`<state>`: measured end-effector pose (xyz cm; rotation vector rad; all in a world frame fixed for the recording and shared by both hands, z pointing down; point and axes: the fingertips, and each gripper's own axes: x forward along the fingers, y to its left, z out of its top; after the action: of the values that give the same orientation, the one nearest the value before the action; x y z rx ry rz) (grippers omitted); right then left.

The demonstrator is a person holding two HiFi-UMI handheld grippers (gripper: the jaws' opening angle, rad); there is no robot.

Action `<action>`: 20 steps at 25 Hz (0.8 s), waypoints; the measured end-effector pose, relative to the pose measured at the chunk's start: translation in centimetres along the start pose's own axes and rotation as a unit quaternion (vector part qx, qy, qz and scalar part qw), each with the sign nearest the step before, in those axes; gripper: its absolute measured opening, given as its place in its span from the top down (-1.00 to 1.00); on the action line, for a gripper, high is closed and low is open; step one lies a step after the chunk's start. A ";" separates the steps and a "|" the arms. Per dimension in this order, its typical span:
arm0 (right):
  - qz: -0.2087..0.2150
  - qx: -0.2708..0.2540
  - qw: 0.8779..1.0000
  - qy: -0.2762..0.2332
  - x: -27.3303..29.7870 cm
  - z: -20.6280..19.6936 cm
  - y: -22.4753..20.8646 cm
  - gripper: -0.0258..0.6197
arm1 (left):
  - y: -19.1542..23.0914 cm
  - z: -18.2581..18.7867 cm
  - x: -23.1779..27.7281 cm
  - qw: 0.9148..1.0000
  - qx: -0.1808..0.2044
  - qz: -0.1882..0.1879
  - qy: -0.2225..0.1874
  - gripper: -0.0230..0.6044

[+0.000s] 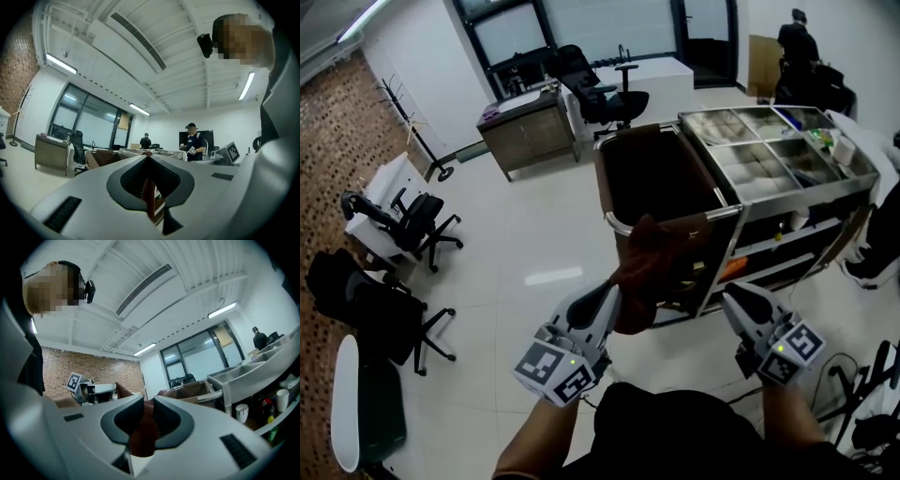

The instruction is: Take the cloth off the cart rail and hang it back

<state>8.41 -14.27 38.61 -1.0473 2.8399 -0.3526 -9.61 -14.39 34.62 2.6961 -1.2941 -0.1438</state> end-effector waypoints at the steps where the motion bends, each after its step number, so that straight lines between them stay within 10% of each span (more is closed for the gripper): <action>1: 0.002 -0.001 1.000 -0.002 0.1 0.2 0.1 0.64 | -0.1 -0.2 -0.7 1.000 0.001 0.001 0.003 0.89; 7: 0.012 0.007 1.000 0.000 0.5 0.6 0.3 0.64 | -0.9 -2.1 -4.0 0.999 -0.022 0.008 0.026 0.89; 13: 0.015 0.004 1.000 0.006 0.4 0.4 1.2 0.64 | -1.7 -3.1 -6.3 0.995 0.089 0.016 0.048 0.89; 20: 0.013 -0.001 1.000 0.002 0.3 0.4 1.3 0.64 | -2.8 -1.4 -6.5 0.994 0.105 -0.006 0.023 0.89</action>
<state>7.42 -13.57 37.87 -1.0108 2.8541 -0.3501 -11.29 -7.44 35.62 2.8617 -1.3503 0.0551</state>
